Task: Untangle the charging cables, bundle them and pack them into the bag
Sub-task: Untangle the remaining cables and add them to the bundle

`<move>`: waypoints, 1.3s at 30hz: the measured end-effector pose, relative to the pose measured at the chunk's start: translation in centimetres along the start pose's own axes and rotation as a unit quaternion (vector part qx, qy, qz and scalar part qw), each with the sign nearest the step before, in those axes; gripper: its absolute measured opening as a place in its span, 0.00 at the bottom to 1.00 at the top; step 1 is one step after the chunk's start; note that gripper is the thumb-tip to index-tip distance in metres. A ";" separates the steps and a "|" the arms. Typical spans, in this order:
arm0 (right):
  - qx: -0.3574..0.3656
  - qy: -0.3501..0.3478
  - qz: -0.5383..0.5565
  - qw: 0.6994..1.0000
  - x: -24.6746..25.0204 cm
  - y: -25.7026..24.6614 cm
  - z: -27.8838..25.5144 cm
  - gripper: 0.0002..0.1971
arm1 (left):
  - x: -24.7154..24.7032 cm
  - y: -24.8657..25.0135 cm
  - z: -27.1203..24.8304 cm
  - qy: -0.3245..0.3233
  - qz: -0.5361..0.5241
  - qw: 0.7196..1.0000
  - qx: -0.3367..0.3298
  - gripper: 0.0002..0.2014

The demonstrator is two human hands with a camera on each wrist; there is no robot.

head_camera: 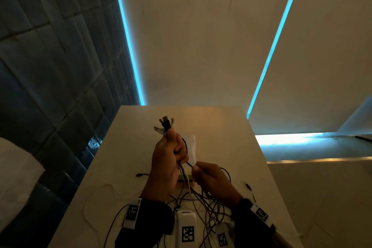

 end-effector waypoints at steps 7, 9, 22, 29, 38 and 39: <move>0.017 0.000 -0.078 0.997 -0.5 2.7 0.2 0.21 | 1.0 0.1 0.1 0.012 0.017 1.000 0.000 0.19; 0.015 -0.001 -0.095 0.995 -0.7 3.2 0.3 0.19 | 1.1 0.2 0.1 0.008 0.022 1.000 0.000 0.19; -0.028 -0.014 -0.182 0.983 0.0 7.1 -0.4 0.19 | 1.7 0.9 0.1 0.003 0.007 1.000 -0.014 0.19; -0.081 0.008 -0.243 0.966 0.8 11.1 -1.7 0.19 | 2.7 2.1 0.4 -0.005 0.003 1.000 -0.017 0.19; 0.003 0.143 0.063 0.988 3.3 -2.1 1.5 0.14 | 2.9 0.6 -0.1 0.025 0.107 0.993 0.031 0.21; 0.027 0.130 0.094 0.987 3.1 -4.1 1.5 0.14 | 3.1 0.5 -0.1 0.034 0.110 0.993 0.038 0.21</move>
Point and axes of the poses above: each hand's wrist, its own z-axis towards the middle knuckle, its own x-axis out of the back of the hand, y = z × x, the point moved 9 cm from there along z, towards the middle knuckle, and after that the axes turned 4 degrees about y, right-handed, at the moved point
